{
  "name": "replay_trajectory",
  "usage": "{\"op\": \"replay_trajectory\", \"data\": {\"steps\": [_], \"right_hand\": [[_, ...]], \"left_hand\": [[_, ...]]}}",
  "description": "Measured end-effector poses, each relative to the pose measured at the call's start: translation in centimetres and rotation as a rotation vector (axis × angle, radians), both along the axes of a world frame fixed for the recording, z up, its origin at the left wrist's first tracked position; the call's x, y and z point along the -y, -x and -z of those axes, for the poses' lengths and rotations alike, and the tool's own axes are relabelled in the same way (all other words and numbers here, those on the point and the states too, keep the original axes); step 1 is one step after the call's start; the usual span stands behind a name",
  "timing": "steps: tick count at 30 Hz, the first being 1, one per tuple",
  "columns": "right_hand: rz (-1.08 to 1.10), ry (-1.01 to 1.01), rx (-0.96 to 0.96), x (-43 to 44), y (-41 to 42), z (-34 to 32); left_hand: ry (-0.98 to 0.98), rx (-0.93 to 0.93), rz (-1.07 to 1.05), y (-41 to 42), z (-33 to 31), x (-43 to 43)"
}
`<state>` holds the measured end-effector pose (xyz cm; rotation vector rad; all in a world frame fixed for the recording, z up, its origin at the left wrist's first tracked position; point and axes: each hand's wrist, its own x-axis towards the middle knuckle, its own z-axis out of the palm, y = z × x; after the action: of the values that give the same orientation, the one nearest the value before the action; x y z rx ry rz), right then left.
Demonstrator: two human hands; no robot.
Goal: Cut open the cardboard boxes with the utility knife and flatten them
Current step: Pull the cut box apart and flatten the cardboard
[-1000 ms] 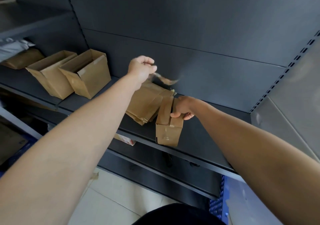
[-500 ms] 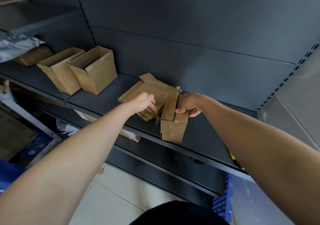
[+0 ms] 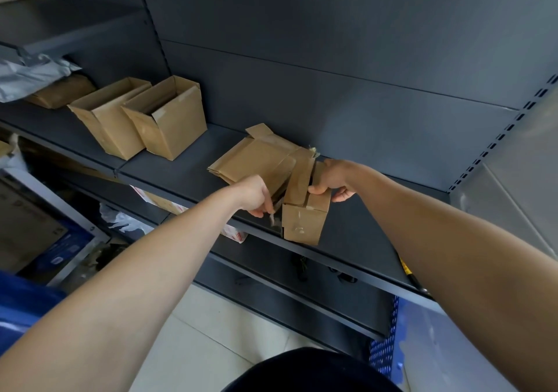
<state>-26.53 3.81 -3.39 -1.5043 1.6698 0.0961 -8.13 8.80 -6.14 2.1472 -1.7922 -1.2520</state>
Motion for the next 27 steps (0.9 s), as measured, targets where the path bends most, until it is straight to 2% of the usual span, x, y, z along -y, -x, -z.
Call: {"op": "replay_trajectory", "data": {"steps": [6, 10, 14, 20, 23, 27], "right_hand": [[0.009, -0.001, 0.007, -0.2, 0.0, -0.2], [0.016, -0.01, 0.038, -0.2, -0.1, -0.4], [0.031, -0.028, 0.05, 0.0, -0.2, -0.4], [0.022, -0.038, 0.018, 0.2, -0.6, -0.4], [0.023, -0.037, 0.015, 0.2, -0.7, -0.4], [0.028, -0.026, 0.01, 0.1, -0.8, -0.2]], "left_hand": [[-0.069, 0.161, 0.114, 0.3, 0.6, -0.3], [0.096, 0.266, 0.173, 0.5, 0.2, -0.2], [0.088, 0.073, 0.205, 0.3, 0.2, 0.1], [0.114, -0.176, 0.081, 0.2, -0.3, 0.3], [0.148, -0.215, 0.017, 0.3, -0.1, 0.5], [0.097, -0.299, -0.111, 0.8, 0.5, 0.8]]}}
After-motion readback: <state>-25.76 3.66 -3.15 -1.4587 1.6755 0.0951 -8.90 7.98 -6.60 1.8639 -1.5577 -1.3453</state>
